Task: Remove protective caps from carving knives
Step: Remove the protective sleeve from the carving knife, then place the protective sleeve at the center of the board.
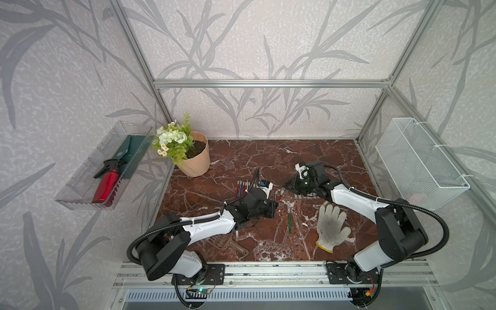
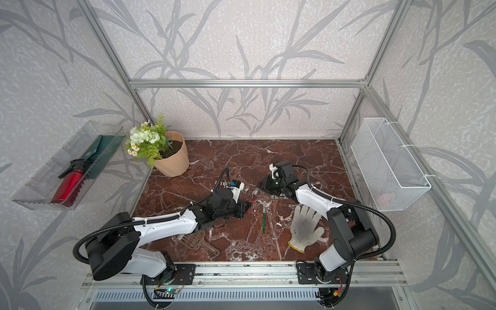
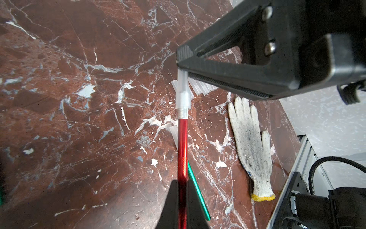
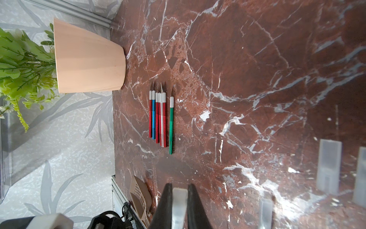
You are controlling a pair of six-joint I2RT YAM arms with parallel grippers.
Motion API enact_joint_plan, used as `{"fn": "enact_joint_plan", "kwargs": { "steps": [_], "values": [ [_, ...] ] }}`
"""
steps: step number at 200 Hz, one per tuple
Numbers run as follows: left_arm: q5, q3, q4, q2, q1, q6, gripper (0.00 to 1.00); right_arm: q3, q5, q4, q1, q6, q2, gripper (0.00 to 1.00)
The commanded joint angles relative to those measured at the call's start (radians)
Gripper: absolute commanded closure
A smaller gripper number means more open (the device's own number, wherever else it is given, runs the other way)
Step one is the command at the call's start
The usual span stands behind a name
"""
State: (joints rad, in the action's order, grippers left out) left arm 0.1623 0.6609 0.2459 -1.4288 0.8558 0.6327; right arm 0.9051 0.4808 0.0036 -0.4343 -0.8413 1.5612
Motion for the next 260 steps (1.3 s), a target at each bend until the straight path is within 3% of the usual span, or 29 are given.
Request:
{"fn": "enact_joint_plan", "kwargs": {
  "steps": [1, 202, 260],
  "values": [
    [0.064, -0.044, -0.122, -0.005, 0.012, 0.014, 0.93, 0.046, -0.152, 0.142, 0.062, 0.011, -0.001, 0.89],
    [0.078, -0.066, -0.085, -0.025, 0.014, 0.034, 0.93, 0.052, -0.162, 0.157, 0.112, 0.018, -0.01, 0.91],
    [0.026, -0.084, -0.06, 0.027, 0.009, 0.075, 0.94, 0.061, -0.132, 0.039, 0.111, 0.121, -0.038, 0.91]
  ]
}}
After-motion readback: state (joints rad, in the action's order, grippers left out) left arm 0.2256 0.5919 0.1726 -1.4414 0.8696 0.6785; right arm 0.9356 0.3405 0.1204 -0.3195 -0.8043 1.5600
